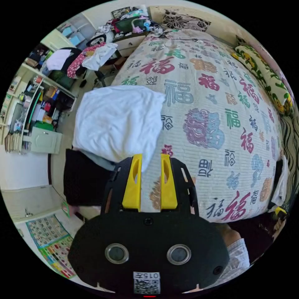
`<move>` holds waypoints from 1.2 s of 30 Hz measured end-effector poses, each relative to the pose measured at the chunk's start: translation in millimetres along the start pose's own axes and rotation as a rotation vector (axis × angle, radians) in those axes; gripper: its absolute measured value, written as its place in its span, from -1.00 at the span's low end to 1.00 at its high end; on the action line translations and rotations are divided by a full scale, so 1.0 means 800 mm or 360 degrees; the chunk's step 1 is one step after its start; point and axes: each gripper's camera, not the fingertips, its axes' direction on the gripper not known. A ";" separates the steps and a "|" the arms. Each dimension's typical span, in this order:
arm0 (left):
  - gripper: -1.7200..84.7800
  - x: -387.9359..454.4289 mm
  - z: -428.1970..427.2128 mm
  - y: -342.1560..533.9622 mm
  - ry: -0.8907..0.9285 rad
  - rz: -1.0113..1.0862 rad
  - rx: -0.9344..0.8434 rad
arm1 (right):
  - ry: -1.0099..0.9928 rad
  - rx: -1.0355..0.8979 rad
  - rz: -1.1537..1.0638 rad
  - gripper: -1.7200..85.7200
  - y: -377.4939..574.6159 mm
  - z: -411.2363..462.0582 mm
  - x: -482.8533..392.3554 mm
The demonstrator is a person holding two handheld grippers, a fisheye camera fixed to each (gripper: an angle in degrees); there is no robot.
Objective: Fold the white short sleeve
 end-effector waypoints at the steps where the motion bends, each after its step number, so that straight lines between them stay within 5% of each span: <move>1: -0.78 -0.012 0.001 -0.002 0.0009 0.0033 -0.0067 | -0.0010 -0.0026 0.0019 -0.97 0.003 0.017 -0.019; 6: -0.91 -0.055 -0.003 0.021 0.0295 0.0001 -0.0333 | 0.0048 -0.0092 -0.0074 -0.97 0.018 0.066 -0.118; 11: -0.96 -0.101 -0.063 0.079 0.0635 -0.0175 -0.0312 | 0.0099 0.0041 -0.0062 -0.97 0.055 0.083 -0.198; 18: -0.98 -0.144 -0.205 0.169 0.0817 -0.0121 0.0072 | -0.0116 0.0342 0.0165 -0.97 0.128 0.081 -0.243; 22: -0.98 -0.153 -0.353 0.223 0.0955 0.0191 0.0469 | -0.0107 0.0522 0.0157 -0.97 0.182 0.072 -0.283; 28: -0.98 -0.177 -0.573 0.309 0.1447 0.0697 0.1083 | -0.0007 0.0723 -0.0095 -0.92 0.226 0.067 -0.363; 36: -0.98 -0.142 -0.711 0.417 0.1946 0.1149 0.1291 | 0.0280 0.1013 -0.0627 -0.76 0.236 0.031 -0.487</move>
